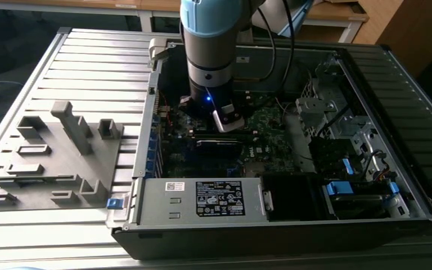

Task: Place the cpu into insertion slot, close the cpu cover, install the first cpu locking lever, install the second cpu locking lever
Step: 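Install the second cpu locking lever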

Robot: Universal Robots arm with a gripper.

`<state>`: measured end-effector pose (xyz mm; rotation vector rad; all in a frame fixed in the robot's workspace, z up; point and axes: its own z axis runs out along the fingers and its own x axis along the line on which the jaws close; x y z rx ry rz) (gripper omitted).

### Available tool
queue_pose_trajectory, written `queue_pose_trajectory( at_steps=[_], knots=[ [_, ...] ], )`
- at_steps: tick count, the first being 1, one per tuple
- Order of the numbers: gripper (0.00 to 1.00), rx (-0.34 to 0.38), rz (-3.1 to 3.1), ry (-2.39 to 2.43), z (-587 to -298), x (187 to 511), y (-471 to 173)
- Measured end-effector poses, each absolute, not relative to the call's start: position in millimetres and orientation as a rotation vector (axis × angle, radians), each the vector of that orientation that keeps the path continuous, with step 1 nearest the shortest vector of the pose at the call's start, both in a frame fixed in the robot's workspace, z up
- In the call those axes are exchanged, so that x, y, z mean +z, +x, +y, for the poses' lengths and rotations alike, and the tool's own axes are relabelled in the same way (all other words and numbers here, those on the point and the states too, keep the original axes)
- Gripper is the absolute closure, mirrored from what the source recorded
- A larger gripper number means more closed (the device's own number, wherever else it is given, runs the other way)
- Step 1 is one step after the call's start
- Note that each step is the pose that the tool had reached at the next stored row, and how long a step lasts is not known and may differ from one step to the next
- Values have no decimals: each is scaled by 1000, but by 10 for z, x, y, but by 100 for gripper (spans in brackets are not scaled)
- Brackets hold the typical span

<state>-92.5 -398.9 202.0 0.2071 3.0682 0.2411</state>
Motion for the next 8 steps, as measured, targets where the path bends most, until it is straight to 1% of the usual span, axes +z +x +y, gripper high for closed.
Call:
queue_pose_trajectory(
  at_steps=[8],
  knots=[
    [89,241,3067,207,-3989,2071,-926]
  ],
)
